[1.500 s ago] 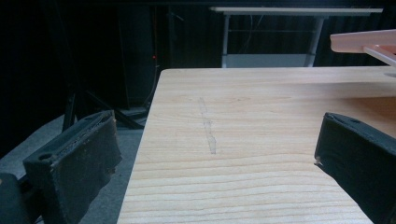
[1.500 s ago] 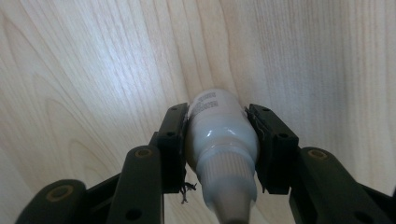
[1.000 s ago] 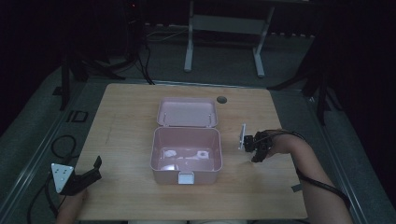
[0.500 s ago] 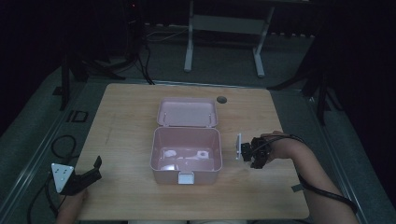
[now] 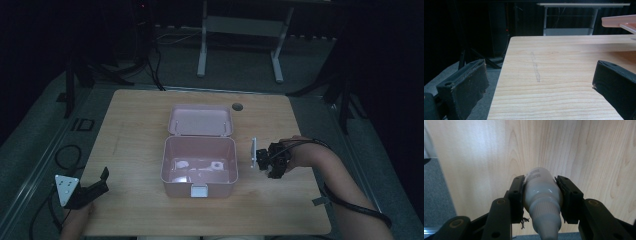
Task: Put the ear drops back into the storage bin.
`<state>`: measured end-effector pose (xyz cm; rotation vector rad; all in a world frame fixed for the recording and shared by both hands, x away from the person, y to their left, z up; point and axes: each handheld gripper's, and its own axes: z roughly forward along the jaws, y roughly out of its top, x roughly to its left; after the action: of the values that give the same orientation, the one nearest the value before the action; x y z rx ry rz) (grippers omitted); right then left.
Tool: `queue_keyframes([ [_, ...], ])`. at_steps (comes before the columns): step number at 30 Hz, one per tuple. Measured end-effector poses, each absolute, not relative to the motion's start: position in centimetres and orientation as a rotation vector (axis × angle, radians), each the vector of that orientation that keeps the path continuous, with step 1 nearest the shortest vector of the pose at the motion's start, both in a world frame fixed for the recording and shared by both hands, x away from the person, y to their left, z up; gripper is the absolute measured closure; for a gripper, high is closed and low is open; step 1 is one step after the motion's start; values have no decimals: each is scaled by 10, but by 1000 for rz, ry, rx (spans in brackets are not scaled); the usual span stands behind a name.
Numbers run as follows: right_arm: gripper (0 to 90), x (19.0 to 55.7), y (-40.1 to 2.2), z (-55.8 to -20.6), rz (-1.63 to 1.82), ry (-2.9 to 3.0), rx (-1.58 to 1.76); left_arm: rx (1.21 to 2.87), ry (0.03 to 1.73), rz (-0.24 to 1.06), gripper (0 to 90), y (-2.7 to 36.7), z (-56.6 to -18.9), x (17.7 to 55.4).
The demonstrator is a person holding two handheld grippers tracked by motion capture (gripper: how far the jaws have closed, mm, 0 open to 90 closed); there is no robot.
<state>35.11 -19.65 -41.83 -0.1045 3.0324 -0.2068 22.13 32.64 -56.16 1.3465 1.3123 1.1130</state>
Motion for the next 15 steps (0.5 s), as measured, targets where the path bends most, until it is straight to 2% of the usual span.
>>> queue_keyframes([
  [15,596,335,-158,-365,-132,3034,-117,1345,1313,1112,3,326,-562,221],
])
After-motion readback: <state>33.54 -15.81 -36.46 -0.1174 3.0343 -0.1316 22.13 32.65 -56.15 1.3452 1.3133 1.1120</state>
